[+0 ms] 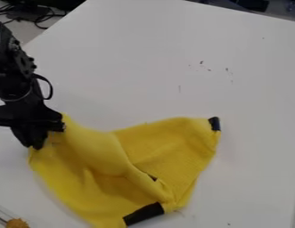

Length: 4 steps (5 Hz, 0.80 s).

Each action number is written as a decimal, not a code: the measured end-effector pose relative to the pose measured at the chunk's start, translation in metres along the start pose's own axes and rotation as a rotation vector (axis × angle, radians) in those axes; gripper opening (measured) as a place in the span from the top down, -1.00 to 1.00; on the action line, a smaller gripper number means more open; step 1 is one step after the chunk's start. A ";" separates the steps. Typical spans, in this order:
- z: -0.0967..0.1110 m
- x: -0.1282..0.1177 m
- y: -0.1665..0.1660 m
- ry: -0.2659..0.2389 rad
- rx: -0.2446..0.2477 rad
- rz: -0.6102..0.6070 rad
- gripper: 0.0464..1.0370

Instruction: Fold the cloth from right to left

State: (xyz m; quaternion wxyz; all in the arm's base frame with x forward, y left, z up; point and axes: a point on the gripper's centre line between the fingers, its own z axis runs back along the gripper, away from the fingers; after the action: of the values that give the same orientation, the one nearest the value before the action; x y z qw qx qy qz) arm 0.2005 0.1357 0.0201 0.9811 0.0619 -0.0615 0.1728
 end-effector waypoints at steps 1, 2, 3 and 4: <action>0.025 -0.001 0.004 -0.007 0.041 0.007 0.94; 0.056 0.006 0.003 -0.044 0.090 0.012 0.97; 0.087 0.017 -0.016 -0.082 0.122 0.002 0.97; 0.115 0.023 -0.060 -0.091 0.128 -0.034 0.97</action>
State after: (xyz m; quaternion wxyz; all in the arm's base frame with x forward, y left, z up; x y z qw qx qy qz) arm 0.2317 0.0710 0.1310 0.9741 0.1333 -0.0939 0.1568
